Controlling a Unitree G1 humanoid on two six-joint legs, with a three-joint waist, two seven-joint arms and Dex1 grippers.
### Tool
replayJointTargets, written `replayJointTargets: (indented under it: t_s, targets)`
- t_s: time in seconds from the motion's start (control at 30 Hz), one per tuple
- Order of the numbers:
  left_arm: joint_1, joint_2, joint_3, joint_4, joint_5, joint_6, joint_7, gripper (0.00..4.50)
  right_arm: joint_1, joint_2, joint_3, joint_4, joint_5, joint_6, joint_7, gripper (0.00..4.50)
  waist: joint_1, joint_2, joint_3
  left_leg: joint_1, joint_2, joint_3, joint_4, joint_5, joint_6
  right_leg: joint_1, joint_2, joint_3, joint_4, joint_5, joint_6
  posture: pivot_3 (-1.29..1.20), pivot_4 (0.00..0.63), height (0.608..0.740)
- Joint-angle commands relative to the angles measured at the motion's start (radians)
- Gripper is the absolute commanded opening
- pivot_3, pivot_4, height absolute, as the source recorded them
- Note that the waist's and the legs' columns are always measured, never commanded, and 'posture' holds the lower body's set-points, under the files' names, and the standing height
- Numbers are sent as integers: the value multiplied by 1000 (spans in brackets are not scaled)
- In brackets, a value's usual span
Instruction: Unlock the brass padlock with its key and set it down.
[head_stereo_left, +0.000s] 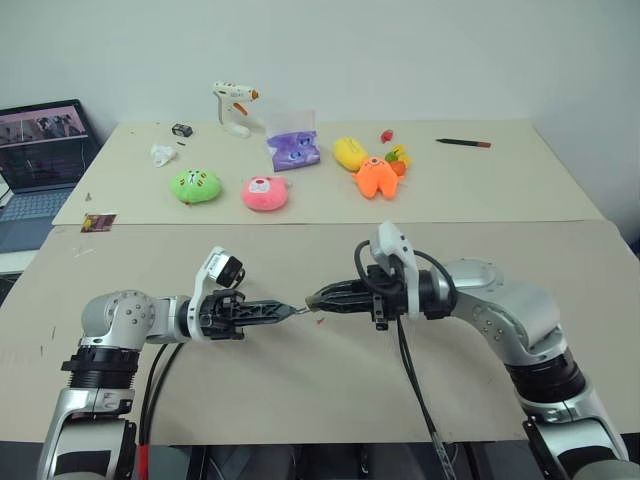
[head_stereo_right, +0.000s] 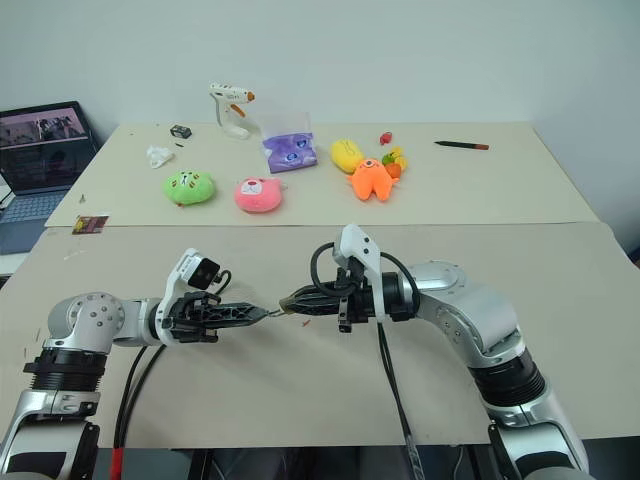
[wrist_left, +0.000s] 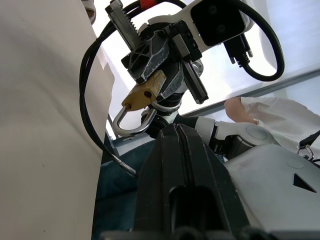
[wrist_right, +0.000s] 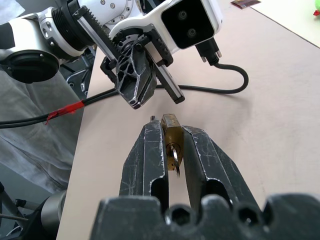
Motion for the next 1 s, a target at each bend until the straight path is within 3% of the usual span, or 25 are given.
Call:
replayJointTargets:
  t_s: [0.03, 0.4, 0.87, 1.0]
  targets:
    - [6, 1, 4, -15, -12, -9, 2, 27, -18, 3, -18, -29, 16, -16, 13, 254, 0, 0, 0, 0, 0, 0, 0, 0, 0, 0, 0, 0, 0, 0, 0, 0, 150, 740]
    - [-126, -17, 177, 189, -90, 49, 35, 27, 28, -45, -13, -67, 52, 11, 67, 254, 2, 0, 0, 0, 0, 0, 0, 0, 0, 0, 0, 0, 0, 0, 0, 0, 150, 740]
    - [-45, -82, 84, 58, -73, 38, 76, 27, 15, -2, -56, -72, 82, 19, 29, 254, 0, 0, 0, 0, 0, 0, 0, 0, 0, 0, 0, 0, 0, 0, 0, 0, 150, 740]
    - [-11, -60, 37, 2, -57, 21, 55, 27, 7, -5, -58, -53, 68, 6, 21, 254, 1, 0, 0, 0, 0, 0, 0, 0, 0, 0, 0, 0, 0, 0, 0, 0, 150, 740]
